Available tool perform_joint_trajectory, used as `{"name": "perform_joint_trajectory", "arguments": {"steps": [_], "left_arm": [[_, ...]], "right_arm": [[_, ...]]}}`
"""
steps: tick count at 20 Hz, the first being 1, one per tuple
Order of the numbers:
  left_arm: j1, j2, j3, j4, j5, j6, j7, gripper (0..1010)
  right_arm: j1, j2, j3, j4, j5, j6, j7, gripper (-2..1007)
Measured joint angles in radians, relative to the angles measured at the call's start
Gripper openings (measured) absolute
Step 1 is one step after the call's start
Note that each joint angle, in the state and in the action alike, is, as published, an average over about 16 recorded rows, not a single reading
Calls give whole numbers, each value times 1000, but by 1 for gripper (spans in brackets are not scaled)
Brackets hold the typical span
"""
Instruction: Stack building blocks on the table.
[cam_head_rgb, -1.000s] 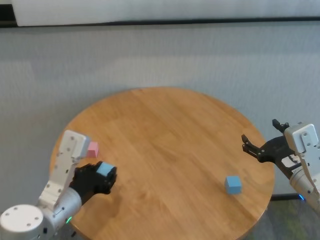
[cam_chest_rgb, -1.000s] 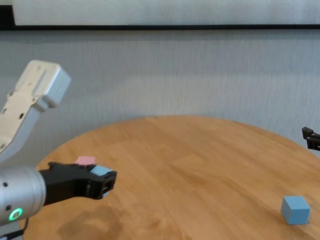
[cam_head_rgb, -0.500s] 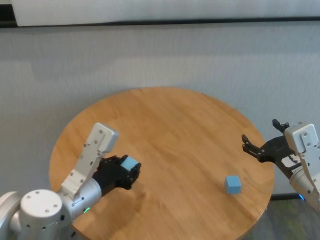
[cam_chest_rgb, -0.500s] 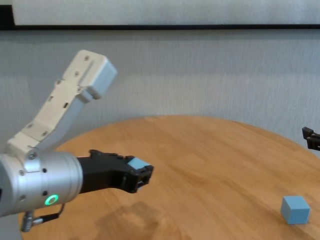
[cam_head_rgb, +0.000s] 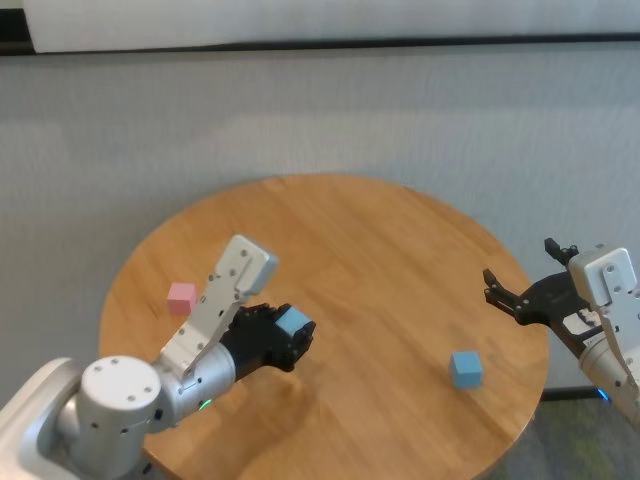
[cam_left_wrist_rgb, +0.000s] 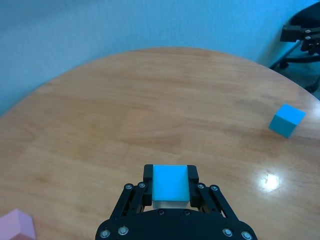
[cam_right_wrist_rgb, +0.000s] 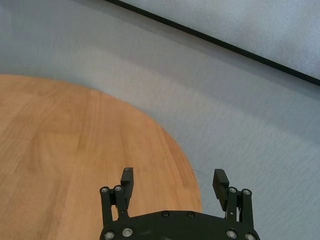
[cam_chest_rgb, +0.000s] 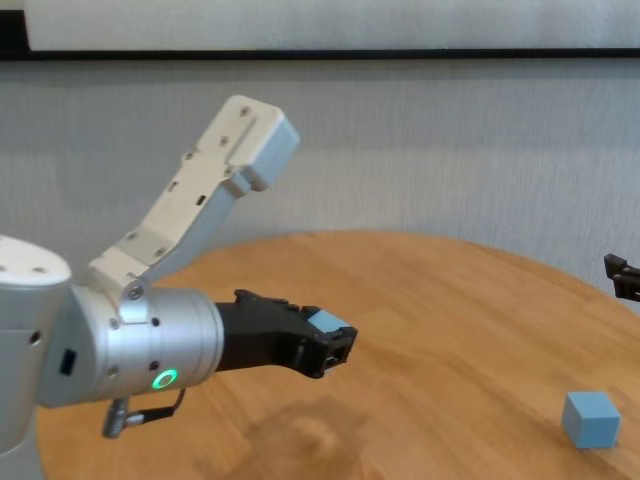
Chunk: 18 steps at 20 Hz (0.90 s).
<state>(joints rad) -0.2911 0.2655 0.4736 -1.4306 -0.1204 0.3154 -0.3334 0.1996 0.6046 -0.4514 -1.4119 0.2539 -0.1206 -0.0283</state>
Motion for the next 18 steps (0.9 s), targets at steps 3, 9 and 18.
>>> {"name": "perform_joint_trajectory", "arguments": {"steps": [3, 9, 18], "left_arm": [[-27, -15, 16, 33, 13, 0, -19, 402], [-78, -47, 44, 115, 34, -2, -53, 402], [-141, -90, 71, 236, 50, -14, -88, 402]], "right_arm": [[0, 0, 0, 0, 0, 0, 0, 1005], [0, 0, 0, 0, 0, 0, 0, 1005], [0, 0, 0, 0, 0, 0, 0, 1005]]}}
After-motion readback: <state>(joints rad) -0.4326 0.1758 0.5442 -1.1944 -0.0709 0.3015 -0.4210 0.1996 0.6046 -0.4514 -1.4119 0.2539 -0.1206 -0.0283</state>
